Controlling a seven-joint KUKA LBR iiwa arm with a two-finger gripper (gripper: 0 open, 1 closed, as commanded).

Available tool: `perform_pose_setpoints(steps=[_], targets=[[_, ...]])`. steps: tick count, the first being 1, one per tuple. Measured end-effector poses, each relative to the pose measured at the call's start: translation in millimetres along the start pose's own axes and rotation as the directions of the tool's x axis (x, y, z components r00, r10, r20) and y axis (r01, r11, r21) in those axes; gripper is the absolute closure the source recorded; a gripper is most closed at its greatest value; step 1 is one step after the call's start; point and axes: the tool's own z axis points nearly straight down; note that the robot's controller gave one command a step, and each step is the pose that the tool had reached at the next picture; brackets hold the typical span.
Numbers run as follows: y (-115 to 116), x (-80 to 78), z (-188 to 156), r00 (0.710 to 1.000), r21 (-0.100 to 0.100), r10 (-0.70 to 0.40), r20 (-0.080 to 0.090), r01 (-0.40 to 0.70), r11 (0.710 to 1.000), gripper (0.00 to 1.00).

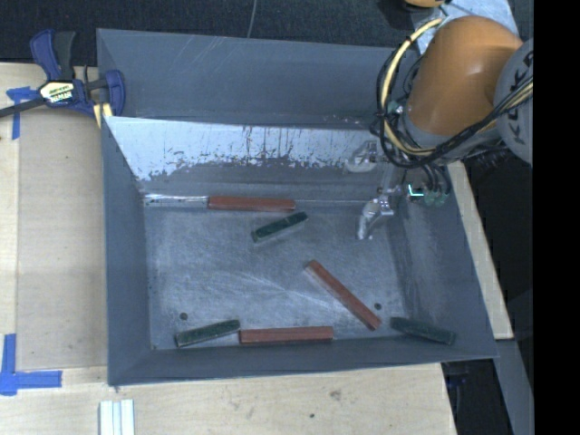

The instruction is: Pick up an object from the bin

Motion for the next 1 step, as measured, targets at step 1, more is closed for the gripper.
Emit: perform_pose_setpoints(steps=[1], targets=[[0.1, -1.7, -4.9, 1.000, 0.001, -0.001, 0.009, 0.001, 1.000, 0.00]])
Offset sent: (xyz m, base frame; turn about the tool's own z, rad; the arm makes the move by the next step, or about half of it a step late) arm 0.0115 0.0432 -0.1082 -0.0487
